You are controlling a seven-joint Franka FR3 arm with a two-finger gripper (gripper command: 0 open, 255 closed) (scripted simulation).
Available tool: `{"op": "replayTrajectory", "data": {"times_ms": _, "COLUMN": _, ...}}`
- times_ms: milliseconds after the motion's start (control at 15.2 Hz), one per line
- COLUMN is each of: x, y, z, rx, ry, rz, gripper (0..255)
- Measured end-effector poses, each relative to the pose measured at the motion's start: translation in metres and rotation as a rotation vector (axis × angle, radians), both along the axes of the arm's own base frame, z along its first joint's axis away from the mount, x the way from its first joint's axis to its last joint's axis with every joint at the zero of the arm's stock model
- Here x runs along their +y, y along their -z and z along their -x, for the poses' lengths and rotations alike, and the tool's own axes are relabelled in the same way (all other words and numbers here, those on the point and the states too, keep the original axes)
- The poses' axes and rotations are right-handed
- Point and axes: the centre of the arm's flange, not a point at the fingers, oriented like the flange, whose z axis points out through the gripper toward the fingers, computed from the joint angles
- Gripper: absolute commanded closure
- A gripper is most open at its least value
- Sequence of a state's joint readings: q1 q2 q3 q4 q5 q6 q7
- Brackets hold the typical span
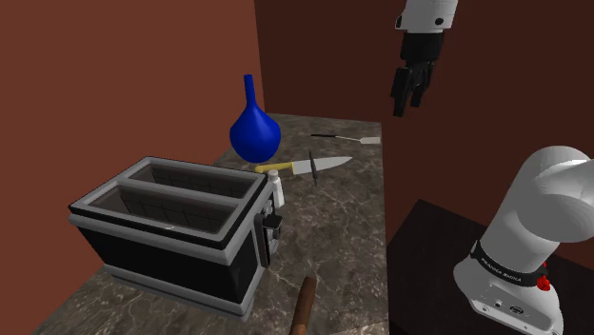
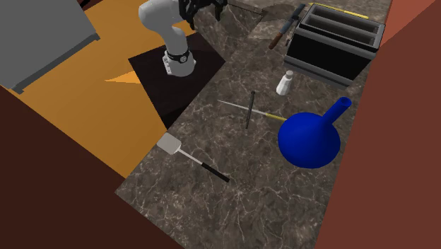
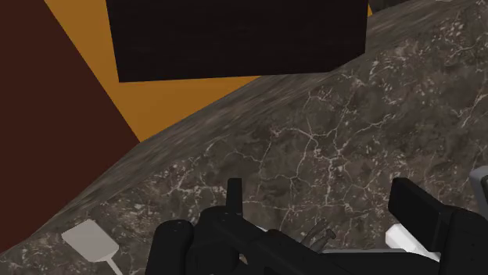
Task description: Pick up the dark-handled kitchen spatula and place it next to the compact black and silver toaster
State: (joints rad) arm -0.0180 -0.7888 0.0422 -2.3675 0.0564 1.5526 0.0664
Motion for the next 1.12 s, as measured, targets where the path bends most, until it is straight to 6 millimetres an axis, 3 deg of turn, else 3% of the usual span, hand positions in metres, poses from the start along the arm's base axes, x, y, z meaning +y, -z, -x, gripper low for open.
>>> {"op": "replayTrajectory", "data": {"times_ms": 198, "x": -0.01, "y": 0.009, "z": -0.007, "rx": -0.003, "ry": -0.017, "rz": 0.0, "gripper": 0}}
{"op": "replayTrajectory", "data": {"times_ms": 594, "x": -0.059, "y": 0.044, "z": -0.045, "rx": -0.02, "ry": -0.101, "rz": 0.0, "gripper": 0}}
{"op": "replayTrajectory", "data": {"times_ms": 1122, "x": -0.126, "y": 0.096, "z": -0.109, "rx": -0.044, "ry": -0.22, "rz": 0.001, "gripper": 0}}
